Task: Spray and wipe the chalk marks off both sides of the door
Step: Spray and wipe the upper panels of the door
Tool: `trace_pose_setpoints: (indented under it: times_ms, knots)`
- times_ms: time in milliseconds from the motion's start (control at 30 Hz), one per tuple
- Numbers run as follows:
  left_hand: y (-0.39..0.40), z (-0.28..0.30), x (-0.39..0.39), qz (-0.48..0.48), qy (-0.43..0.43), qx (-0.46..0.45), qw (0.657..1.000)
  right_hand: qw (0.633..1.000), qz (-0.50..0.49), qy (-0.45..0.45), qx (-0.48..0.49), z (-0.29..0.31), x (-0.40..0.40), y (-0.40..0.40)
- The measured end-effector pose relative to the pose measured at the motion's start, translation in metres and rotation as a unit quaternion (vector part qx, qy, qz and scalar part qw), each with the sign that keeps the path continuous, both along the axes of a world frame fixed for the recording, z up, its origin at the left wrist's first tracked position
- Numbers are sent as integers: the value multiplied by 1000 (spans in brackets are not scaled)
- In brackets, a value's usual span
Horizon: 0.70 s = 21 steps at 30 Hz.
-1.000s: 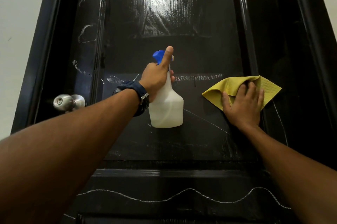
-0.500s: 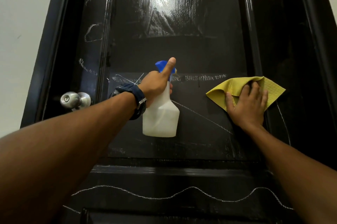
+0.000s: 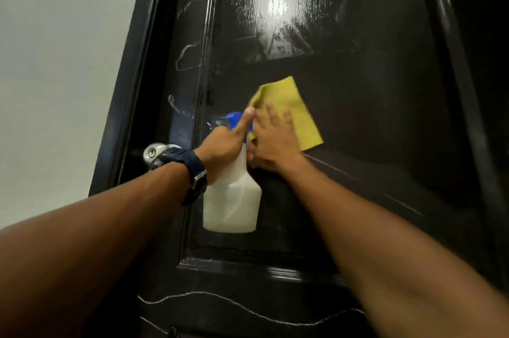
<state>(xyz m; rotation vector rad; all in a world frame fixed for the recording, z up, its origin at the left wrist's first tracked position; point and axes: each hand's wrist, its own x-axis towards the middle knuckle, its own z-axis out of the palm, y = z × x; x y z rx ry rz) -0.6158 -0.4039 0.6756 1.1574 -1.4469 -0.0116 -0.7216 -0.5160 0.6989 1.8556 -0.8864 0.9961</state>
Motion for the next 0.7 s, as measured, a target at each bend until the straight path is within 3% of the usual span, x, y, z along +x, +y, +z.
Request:
trace_pose_setpoints:
  times_ms: [100,267,500,700]
  knots:
    - [-6,-14,25,40,25,-7,999,1000,-26,12,-9,4,43,4]
    - [1,-35,40,50,38,-11,998,999,-6,50,10,8,34,6]
    - [27,-25,63,52,70,-48,995,993,-4,119,20,-63,-12,-1]
    - [39,-10,83,56,55,-93,993,990,-35,131,35,16,48,12]
